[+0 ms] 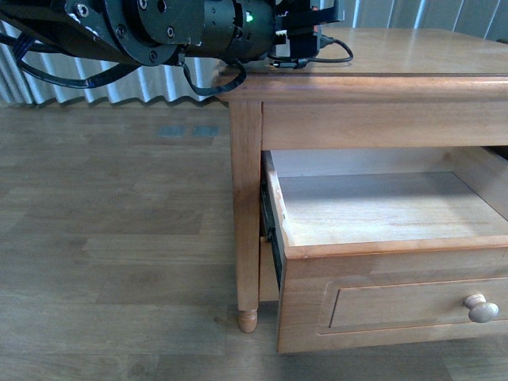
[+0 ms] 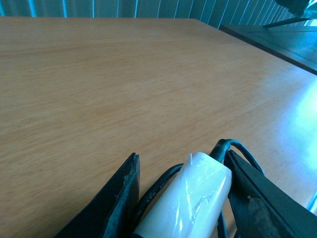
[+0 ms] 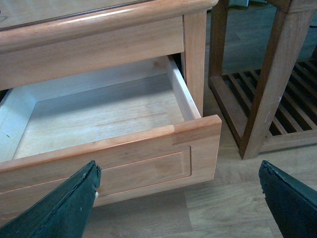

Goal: Put charger into drawer

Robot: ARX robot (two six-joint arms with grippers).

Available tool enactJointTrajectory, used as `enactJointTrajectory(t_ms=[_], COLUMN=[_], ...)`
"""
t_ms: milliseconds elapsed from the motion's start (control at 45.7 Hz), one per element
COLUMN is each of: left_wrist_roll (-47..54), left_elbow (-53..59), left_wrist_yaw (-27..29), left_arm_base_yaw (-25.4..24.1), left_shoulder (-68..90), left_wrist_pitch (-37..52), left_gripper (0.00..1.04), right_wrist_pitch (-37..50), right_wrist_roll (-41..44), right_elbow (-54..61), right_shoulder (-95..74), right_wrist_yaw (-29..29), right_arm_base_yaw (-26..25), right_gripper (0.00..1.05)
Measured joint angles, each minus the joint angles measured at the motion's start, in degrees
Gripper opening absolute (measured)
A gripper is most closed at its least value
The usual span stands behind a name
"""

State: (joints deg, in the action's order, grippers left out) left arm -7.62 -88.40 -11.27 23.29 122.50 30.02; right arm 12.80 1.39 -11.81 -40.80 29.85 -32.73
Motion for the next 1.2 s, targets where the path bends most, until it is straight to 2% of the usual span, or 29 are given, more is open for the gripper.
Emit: enactJointTrajectory(t_ms=[329, 745, 1205], left_wrist_roll=[-0.17, 1.16, -0.17], left_elbow=[4.28, 4.85, 3.41], left_wrist_yaw=[-2.25, -4.39, -4.24], left_arm_base_yaw=[6.58, 15.08, 17.05], left_shoulder=[-5.66, -5.09, 2.99], left_wrist_pitch=[4.13, 2.82, -1.95], left_gripper=[0.48, 0.48, 0.48], right_wrist_pitch=[0.0, 0.0, 0.0], right_wrist_roll=[0.0, 0.0, 0.0], right_elbow=[0.0, 0.0, 0.0], right_shoulder=[0.0, 0.0, 0.0], right_wrist_yaw=[0.0, 0.02, 0.0], right_arm_base_yaw=[0.02, 0.0, 0.0], right_gripper=[0.96, 0.96, 0.96])
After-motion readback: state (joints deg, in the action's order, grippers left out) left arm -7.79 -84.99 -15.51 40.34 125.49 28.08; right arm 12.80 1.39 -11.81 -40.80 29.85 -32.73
